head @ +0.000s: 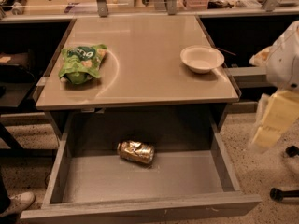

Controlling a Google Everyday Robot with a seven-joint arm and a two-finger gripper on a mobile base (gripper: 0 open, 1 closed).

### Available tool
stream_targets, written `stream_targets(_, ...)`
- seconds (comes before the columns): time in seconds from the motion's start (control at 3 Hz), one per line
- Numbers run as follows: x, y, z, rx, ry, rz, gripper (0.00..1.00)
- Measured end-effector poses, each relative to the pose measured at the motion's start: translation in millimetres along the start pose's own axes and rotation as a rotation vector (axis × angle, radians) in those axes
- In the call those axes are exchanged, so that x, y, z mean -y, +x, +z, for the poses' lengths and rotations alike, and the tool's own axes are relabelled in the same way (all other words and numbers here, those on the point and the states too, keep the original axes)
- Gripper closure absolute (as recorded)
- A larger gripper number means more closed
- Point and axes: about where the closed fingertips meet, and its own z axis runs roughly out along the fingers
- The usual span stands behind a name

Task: Pick orange can from top drawer and place on counter

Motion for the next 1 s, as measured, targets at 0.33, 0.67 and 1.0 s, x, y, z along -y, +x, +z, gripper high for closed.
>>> stream_targets(0.33,-45,-7,44,0.023,-0.092,0.006,0.0)
stream_targets(0.67,-45,-7,44,0.023,-0.092,0.006,0.0)
stream_targets(1.0,-62,-15,70,0.033,-0.135,0.026,0.0)
